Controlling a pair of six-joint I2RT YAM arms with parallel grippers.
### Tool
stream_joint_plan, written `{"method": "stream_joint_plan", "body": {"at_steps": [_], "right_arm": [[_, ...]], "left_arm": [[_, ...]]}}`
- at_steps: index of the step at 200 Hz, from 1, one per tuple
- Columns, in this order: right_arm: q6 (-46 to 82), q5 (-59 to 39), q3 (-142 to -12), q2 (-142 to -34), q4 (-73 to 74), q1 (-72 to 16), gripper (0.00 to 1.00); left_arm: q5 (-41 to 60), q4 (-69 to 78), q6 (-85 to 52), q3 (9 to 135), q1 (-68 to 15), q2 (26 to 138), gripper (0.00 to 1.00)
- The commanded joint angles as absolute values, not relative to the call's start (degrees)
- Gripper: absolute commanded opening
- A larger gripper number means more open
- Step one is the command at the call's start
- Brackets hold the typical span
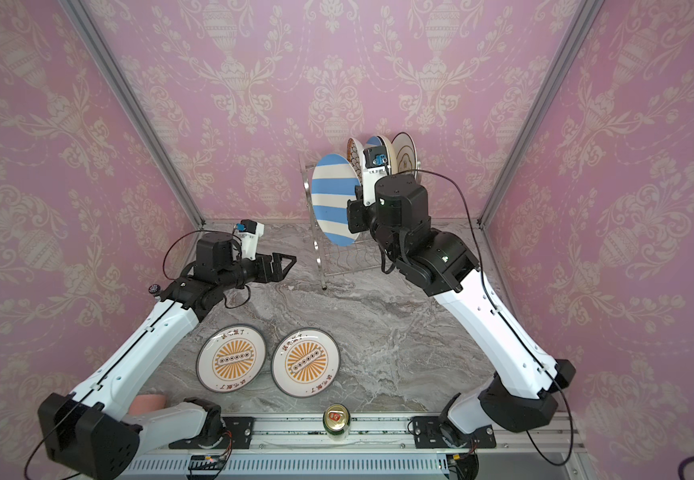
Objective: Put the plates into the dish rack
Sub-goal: 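Carry the striped plate into the rack's front slot with the right gripper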
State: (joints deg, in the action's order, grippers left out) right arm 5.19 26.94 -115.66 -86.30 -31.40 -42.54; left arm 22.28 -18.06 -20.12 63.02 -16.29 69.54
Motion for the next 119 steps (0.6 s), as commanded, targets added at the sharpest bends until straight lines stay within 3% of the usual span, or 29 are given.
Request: {"method": "stream_joint_plan", "body": {"at_steps": [1,54,119], "right_arm": [[-0.08,34.57,-119.18,-88.98,-21.19,-42.95,0.0],[-11.19,44.72,-122.87,-96.7,-11.74,-43.3,0.0],[-20.31,46.81,-132.67,-108.0,-7.64,-42.3,0.0]], "left_arm": [[24.18,-18.72,-21.17,62.57,-15.82,70.31,0.99],[23.35,-20.4,-18.32,63.89,-15.82,71.89,0.99],[22.95,-20.48,-16.8,64.17,-15.69,73.81,0.99]]}}
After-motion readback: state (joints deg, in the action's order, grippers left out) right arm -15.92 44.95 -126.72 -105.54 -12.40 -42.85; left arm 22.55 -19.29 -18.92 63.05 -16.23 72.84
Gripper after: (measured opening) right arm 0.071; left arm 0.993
